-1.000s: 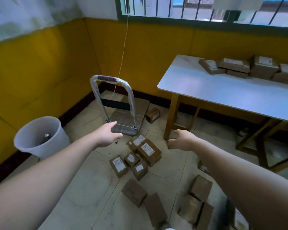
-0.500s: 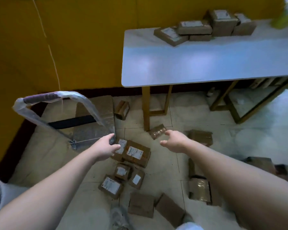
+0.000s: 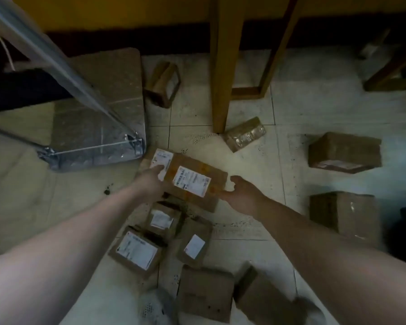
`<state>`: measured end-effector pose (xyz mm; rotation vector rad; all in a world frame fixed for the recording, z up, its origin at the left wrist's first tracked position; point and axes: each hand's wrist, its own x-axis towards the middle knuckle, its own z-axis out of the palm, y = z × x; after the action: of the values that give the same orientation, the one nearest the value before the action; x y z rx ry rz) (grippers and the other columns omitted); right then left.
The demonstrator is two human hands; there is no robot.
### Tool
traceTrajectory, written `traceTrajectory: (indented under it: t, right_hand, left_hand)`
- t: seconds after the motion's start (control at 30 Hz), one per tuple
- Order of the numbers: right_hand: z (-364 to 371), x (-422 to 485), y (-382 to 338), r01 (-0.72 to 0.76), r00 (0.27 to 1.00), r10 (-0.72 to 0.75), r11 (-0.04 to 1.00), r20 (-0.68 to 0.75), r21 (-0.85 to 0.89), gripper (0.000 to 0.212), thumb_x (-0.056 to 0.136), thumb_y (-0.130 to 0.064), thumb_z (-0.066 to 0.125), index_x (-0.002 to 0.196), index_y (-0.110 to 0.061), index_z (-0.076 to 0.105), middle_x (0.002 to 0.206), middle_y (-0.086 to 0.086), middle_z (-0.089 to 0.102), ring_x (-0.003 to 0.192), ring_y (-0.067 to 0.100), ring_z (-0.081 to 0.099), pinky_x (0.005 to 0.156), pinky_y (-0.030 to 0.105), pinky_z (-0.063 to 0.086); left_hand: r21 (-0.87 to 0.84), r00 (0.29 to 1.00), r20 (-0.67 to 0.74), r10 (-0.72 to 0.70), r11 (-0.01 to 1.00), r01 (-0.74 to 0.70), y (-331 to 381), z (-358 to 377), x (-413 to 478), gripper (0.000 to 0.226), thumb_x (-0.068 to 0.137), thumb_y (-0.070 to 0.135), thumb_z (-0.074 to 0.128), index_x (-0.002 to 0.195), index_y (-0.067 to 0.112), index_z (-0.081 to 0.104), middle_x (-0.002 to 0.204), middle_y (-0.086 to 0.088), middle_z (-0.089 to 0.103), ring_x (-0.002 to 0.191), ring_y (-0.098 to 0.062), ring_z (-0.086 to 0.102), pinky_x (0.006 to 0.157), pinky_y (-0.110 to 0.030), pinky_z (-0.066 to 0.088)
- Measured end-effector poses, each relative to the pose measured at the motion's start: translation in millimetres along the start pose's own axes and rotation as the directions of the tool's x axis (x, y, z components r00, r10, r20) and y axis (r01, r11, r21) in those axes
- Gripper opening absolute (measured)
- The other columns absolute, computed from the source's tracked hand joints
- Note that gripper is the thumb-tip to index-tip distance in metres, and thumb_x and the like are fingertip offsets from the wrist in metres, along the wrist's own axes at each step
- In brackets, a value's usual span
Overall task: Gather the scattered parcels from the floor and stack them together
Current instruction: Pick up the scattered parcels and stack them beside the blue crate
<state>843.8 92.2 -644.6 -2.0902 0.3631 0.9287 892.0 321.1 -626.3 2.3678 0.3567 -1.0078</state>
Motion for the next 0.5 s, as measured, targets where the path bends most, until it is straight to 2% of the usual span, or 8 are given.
traceTrajectory:
  t: [0.07,0.13,0.17,0.2,0.23,0.3,0.37,0.5]
  right_hand:
    - [29,50,27,-0.026,1.0,0.025,0.997,0.005,0.078,0.06,0.089,-0.044,0.062,0.14,-0.024,0.038,0.129,0.002,0.055,0.111,0.022,0.055,0.085,0.023,0.04]
    - [54,92,52,-0.08,0.997,0.083,0.985,-0.01,0.15,0.038,0.087,-0.046,0.064,0.117,-0.03,0.046,0.097,-0.002,0.06,0.079,0.016,0.058,0.066,0.026,0.044]
    - [66,109,64,-0.103,0.994,0.108,0.98,-0.015,0.169,0.036,0.086,-0.047,0.064,0.11,-0.026,0.046,0.091,0.0,0.058,0.073,0.015,0.056,0.061,0.025,0.042]
    - [76,124,74,-0.129,0.991,0.134,0.974,-0.016,0.189,0.041,0.086,-0.047,0.064,0.111,-0.022,0.045,0.096,0.003,0.057,0.077,0.017,0.056,0.061,0.026,0.042]
    - [86,138,84,-0.151,0.987,0.159,0.963,-0.018,0.223,0.05,0.086,-0.046,0.065,0.12,-0.016,0.043,0.105,0.006,0.057,0.085,0.021,0.058,0.063,0.027,0.044]
    - [104,160,99,-0.168,0.984,0.177,0.932,0.0,0.322,0.068,0.085,-0.041,0.067,0.138,-0.014,0.033,0.12,0.009,0.055,0.103,0.025,0.057,0.076,0.032,0.048]
    - [116,171,108,-0.153,0.987,0.162,0.885,0.018,0.44,0.078,0.085,-0.036,0.069,0.146,-0.02,0.023,0.132,0.005,0.052,0.109,0.022,0.054,0.084,0.032,0.046]
    - [120,166,113,-0.112,0.987,0.158,0.814,-0.032,0.57,0.078,0.084,-0.033,0.07,0.146,-0.028,0.022,0.127,-0.003,0.054,0.098,0.013,0.056,0.073,0.027,0.047]
  left_hand:
    - [-0.059,1.0,-0.012,-0.025,0.998,0.024,-21,33,45,0.045,0.089,0.03,0.064,0.129,0.016,0.05,0.122,-0.005,0.059,0.106,-0.026,0.058,0.094,-0.038,0.049]
    - [-0.046,0.996,-0.08,-0.03,0.999,0.026,-40,61,85,0.015,0.092,0.031,0.059,0.103,0.021,0.056,0.098,0.003,0.061,0.089,-0.02,0.057,0.073,-0.02,0.051]
    - [-0.045,0.993,-0.115,-0.015,0.999,0.009,-47,71,102,0.008,0.093,0.032,0.056,0.095,0.024,0.056,0.091,0.006,0.06,0.086,-0.018,0.056,0.066,-0.015,0.049]
    - [-0.059,0.992,-0.124,0.003,0.998,-0.011,-54,80,118,0.009,0.093,0.032,0.056,0.1,0.025,0.057,0.097,0.004,0.061,0.091,-0.018,0.057,0.071,-0.018,0.05]
    - [-0.093,0.994,-0.109,0.008,0.996,-0.019,-60,88,134,0.028,0.093,0.032,0.057,0.119,0.023,0.052,0.114,-0.002,0.06,0.105,-0.023,0.057,0.084,-0.03,0.052]
    - [-0.17,0.998,-0.061,-0.022,0.985,0.011,-71,99,159,0.063,0.091,0.029,0.059,0.145,0.02,0.028,0.14,-0.007,0.047,0.125,-0.03,0.048,0.099,-0.047,0.045]
    - [-0.233,0.997,-0.052,-0.048,0.972,0.035,-76,107,176,0.065,0.088,0.027,0.064,0.143,0.019,0.03,0.136,-0.005,0.052,0.122,-0.03,0.051,0.098,-0.048,0.046]
    - [-0.318,0.993,-0.095,-0.07,0.947,0.036,-70,112,179,0.052,0.085,0.028,0.067,0.13,0.016,0.044,0.125,-0.004,0.058,0.109,-0.027,0.058,0.093,-0.047,0.05]
